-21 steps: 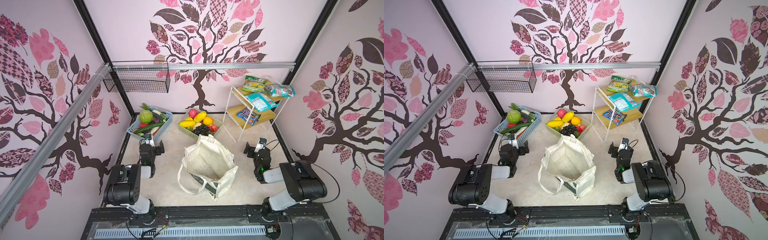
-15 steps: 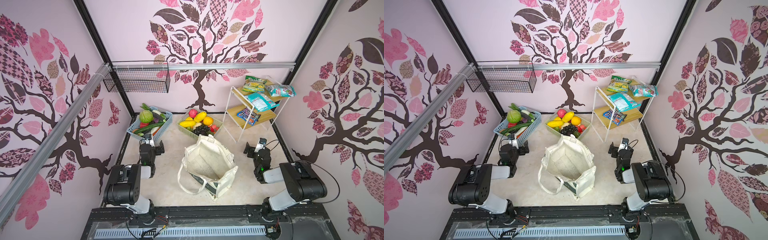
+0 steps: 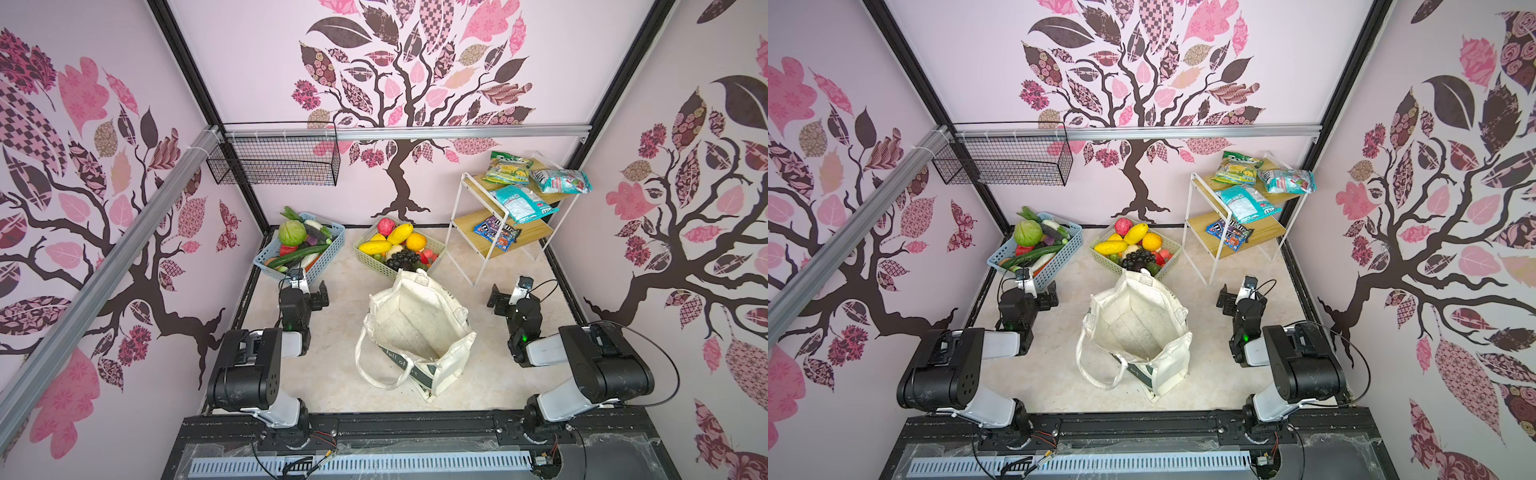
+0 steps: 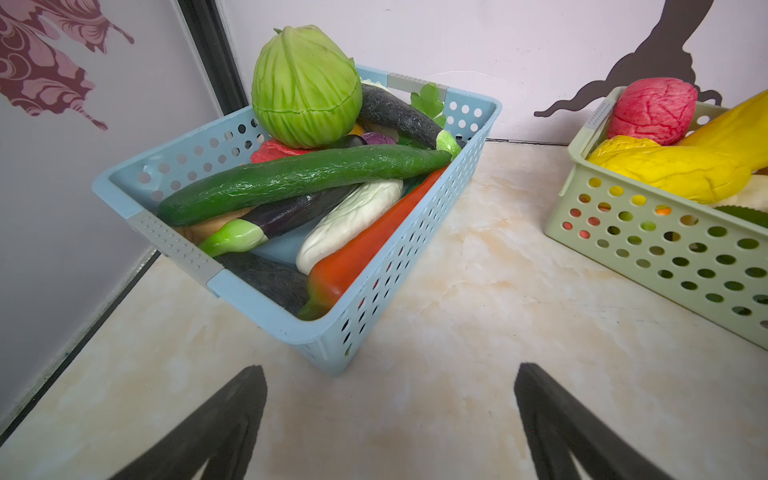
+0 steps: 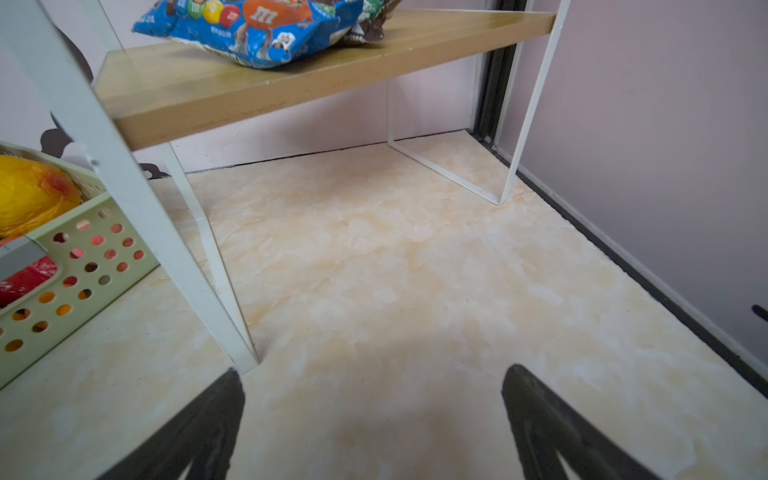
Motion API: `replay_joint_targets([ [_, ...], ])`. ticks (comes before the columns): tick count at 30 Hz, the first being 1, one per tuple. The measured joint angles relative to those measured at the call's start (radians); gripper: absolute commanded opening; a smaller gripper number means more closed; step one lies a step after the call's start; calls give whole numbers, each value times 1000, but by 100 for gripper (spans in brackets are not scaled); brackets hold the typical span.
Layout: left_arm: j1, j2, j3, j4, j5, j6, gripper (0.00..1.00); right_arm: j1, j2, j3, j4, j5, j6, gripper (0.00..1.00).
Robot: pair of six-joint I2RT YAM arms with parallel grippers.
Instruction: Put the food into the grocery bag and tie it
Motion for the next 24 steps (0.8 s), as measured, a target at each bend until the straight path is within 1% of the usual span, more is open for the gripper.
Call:
replay_joint_targets([
  [18,5,-1,0,-1,11,-9,97,0,-2,0,1,4,0,100],
  [21,7,-32,12,-87,11,-14,97,0,-24,0,-21,11,0,100],
  [24,7,-81,56,-193,0,-19,97,0,-80,17,-104,23,6,100],
])
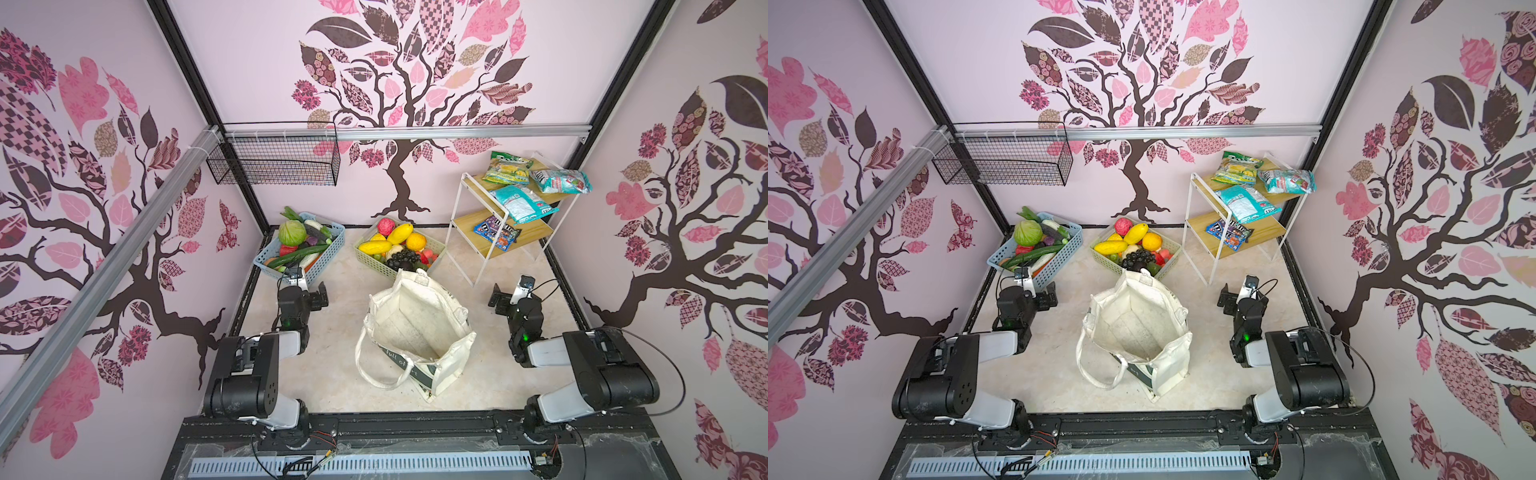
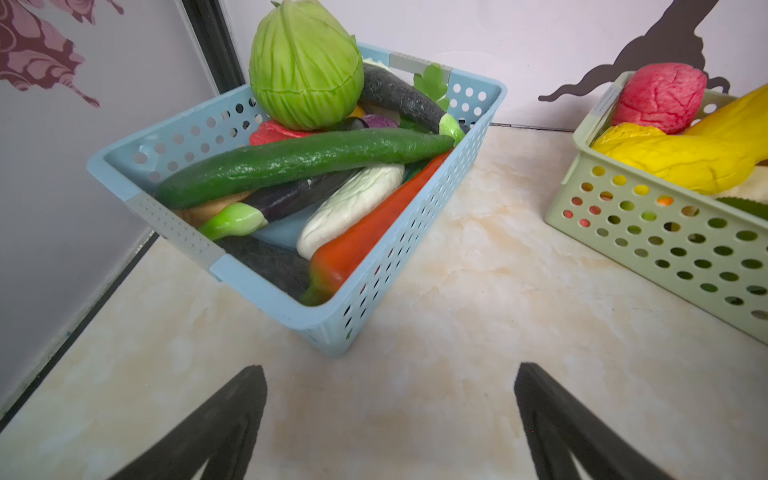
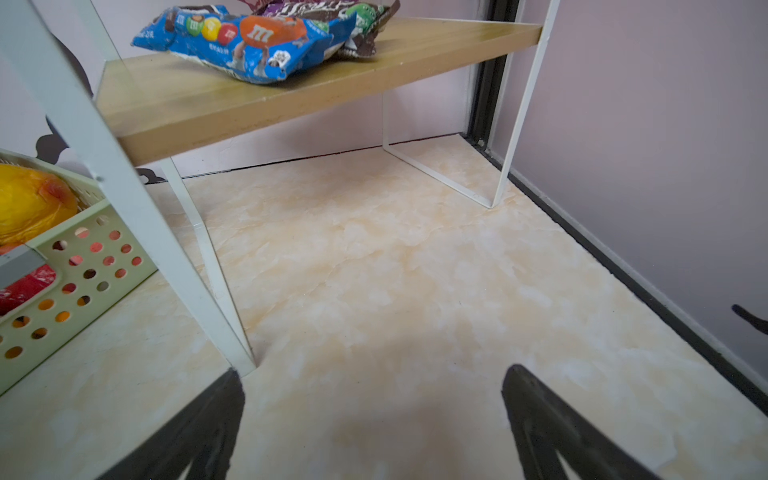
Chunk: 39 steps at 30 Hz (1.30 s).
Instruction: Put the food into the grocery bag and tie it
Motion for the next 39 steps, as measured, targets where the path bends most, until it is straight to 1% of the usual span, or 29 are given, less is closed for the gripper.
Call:
replay_joint_targets([
  [6,-3,-77,70,-116,-81,-33,97,0,-105,100,-215,24,74,100],
  [9,-5,-98,93,-176,-129,-84,97,10,-146,121,-323,35,101,99],
  [13,-9,-93,159,-288,-185,-174,97,11,-196,159,-488,36,146,98],
  [14,-11,-89,177,-315,-193,-189,97,11,-208,166,-521,29,158,97],
  [16,-19,-74,227,-386,-210,-217,92,11,-233,194,-601,2,192,96],
  [18,-40,-55,285,-475,-240,-239,89,11,-243,227,-668,-32,220,95],
  [23,-125,-6,473,-740,-306,-289,89,14,-254,281,-801,-114,265,94],
  [27,-155,-23,582,-926,-288,-346,89,19,-258,296,-888,-174,288,92],
  [33,-167,-79,737,-1180,-187,-407,88,41,-258,312,-974,-233,311,93],
  [35,-198,-97,790,-1255,-159,-411,88,51,-258,314,-993,-245,314,93],
  [39,-301,-126,882,-1367,-109,-407,88,63,-258,319,-1027,-264,314,93],
])
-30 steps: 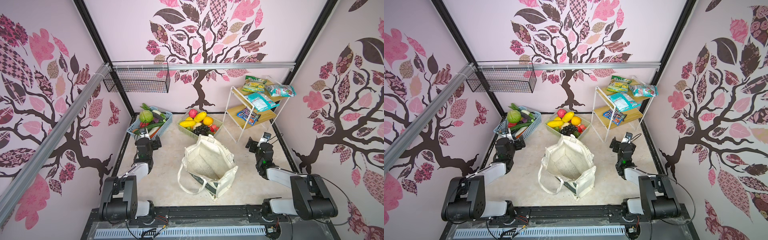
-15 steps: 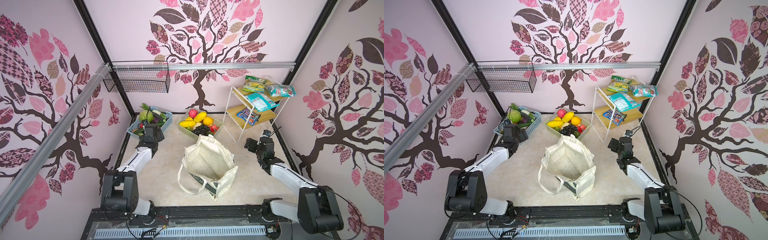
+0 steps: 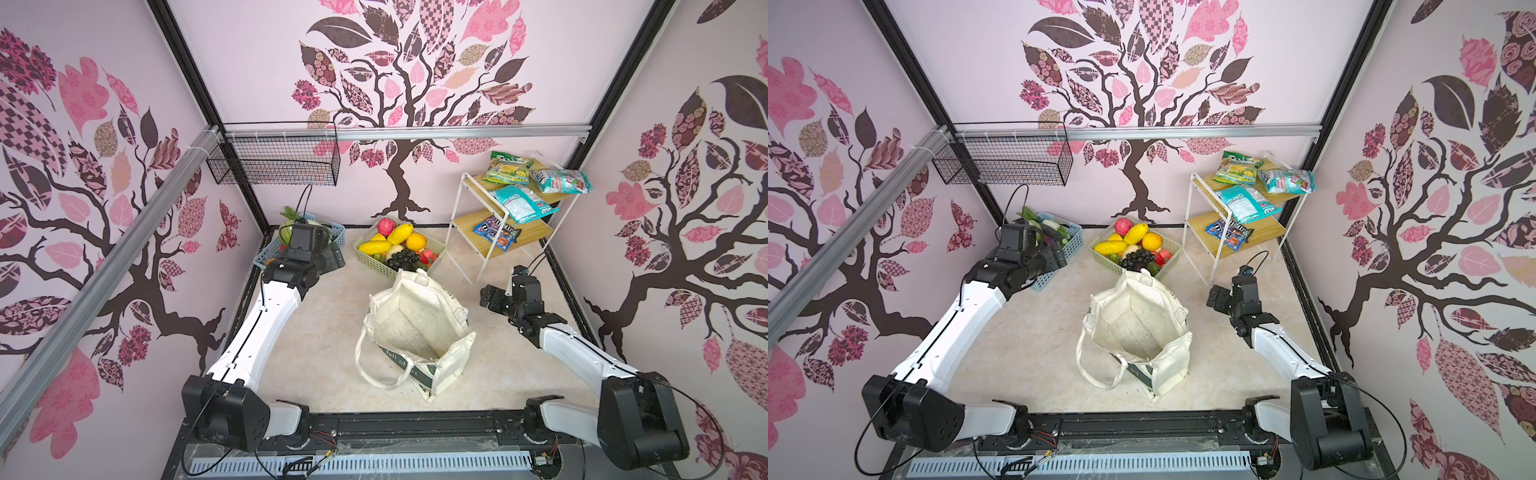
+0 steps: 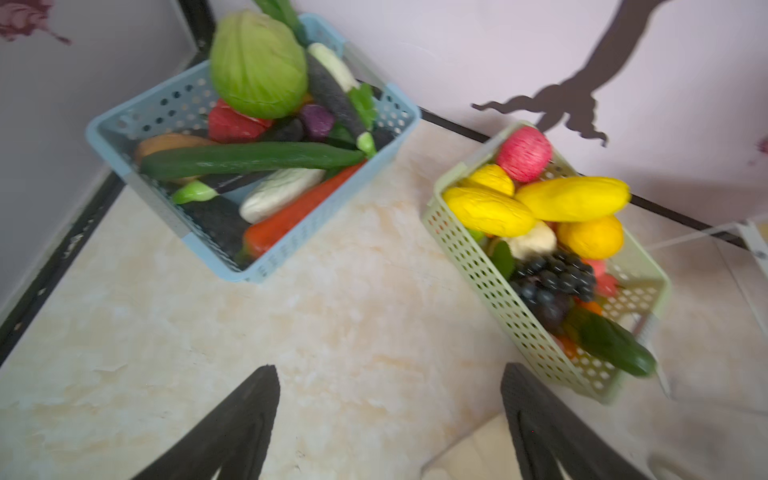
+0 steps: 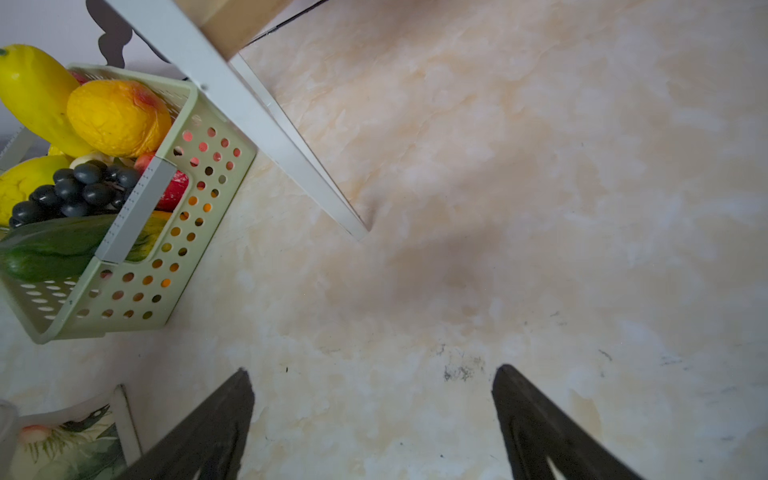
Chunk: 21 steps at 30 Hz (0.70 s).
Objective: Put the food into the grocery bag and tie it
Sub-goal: 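Grasp the tote bag's edge with the left gripper while the right arm advances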
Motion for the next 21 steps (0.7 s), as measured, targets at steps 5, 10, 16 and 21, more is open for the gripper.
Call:
replay_joint_targets([
  [5,-155,-14,55,-118,21,20,88,11,0,25,-23,-14,0,92],
  [10,-314,-11,79,-197,27,77,88,46,1,56,-40,-23,0,92],
  [16,-414,18,109,-236,45,145,87,61,6,56,-52,-37,0,92],
  [21,-430,64,121,-242,50,177,80,66,7,56,-60,-41,-1,92],
])
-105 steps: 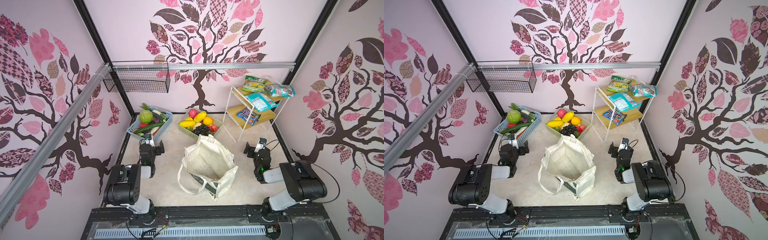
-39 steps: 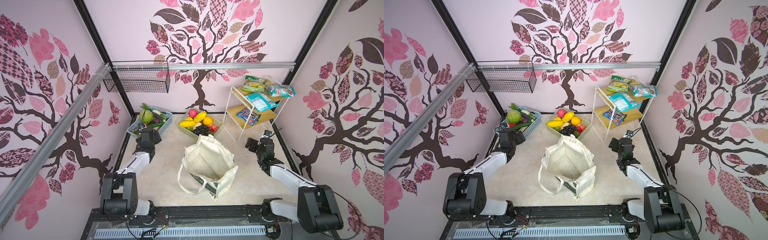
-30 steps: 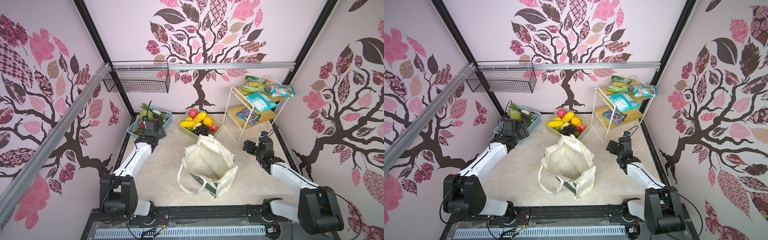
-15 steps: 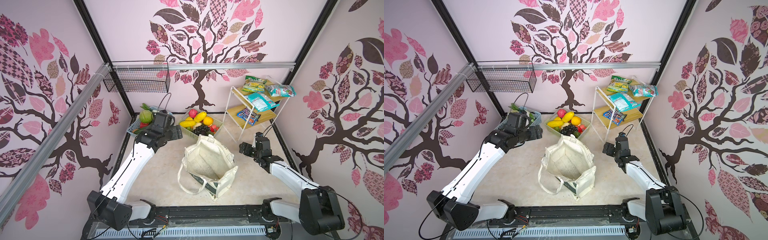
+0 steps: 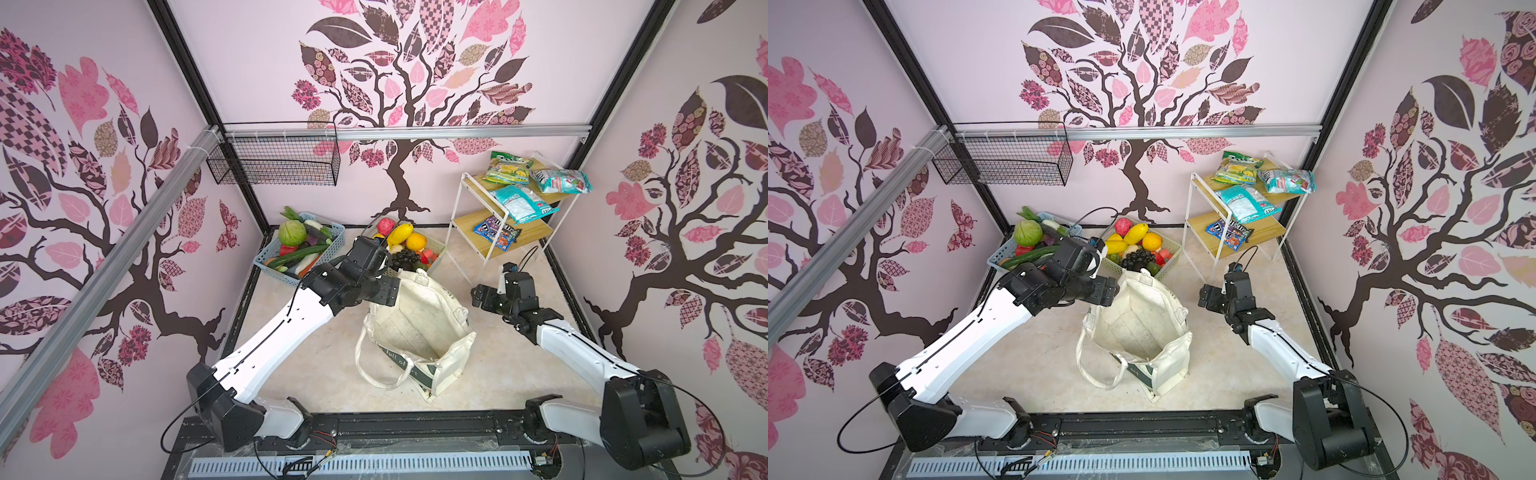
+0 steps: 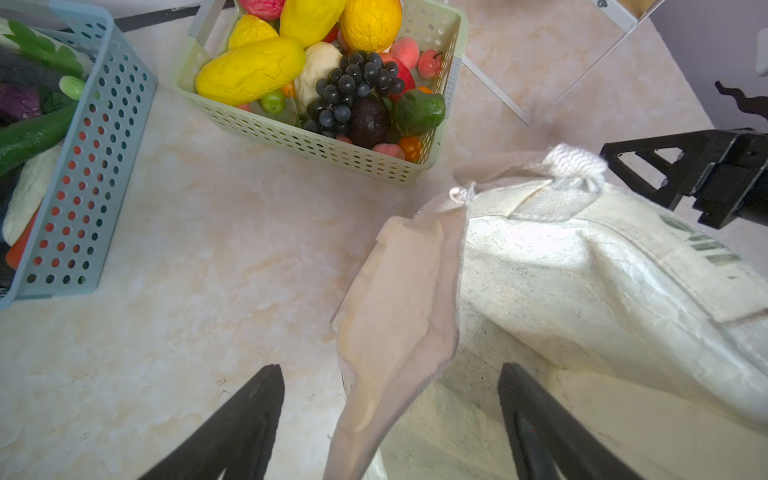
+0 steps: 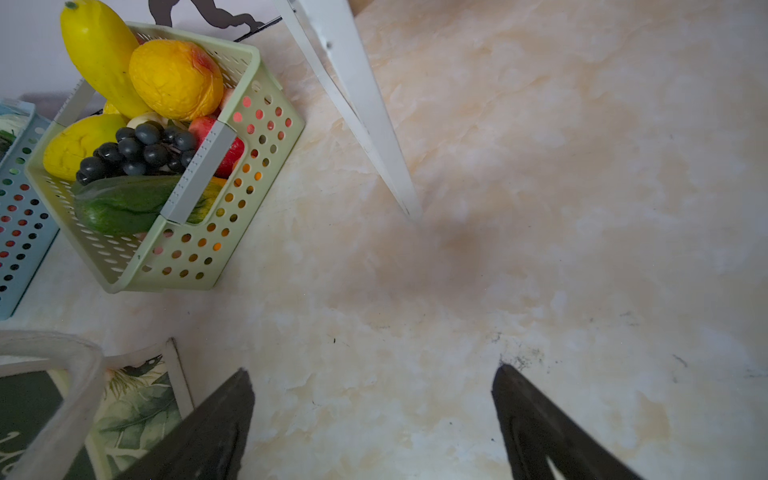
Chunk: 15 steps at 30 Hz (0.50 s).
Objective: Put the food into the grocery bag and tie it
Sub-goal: 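Grasp the tote bag's edge with the left gripper while the right arm advances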
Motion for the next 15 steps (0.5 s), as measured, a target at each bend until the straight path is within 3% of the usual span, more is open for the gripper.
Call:
replay_joint_targets([
  [10,-3,80,19,-2,24,28,62,1,18,0,-1,-22,1,91],
  [15,-4,96,29,0,21,17,46,1,23,0,-1,-25,4,91],
])
